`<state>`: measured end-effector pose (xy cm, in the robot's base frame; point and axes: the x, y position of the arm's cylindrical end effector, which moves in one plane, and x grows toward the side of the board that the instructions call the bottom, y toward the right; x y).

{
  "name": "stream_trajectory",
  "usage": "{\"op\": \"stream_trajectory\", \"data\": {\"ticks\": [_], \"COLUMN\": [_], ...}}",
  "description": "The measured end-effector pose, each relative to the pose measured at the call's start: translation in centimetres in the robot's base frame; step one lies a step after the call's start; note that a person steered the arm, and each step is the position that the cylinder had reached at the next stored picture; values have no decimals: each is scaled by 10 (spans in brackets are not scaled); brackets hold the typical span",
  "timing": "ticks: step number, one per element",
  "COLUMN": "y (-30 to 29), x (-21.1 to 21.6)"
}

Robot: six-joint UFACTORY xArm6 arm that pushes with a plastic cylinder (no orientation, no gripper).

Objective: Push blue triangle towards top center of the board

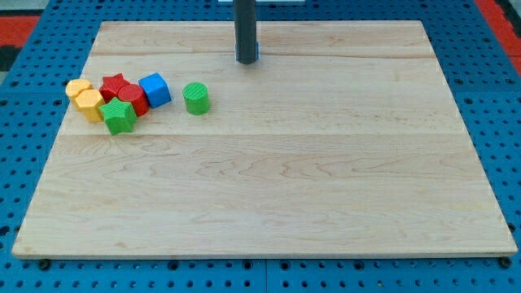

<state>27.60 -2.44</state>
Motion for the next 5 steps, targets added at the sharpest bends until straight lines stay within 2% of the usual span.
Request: {"op": "stream_trajectory", "data": {"ticks": [1,2,4,5], "y": [3,14,-10,-56], "x": [-26,49,176,154]}}
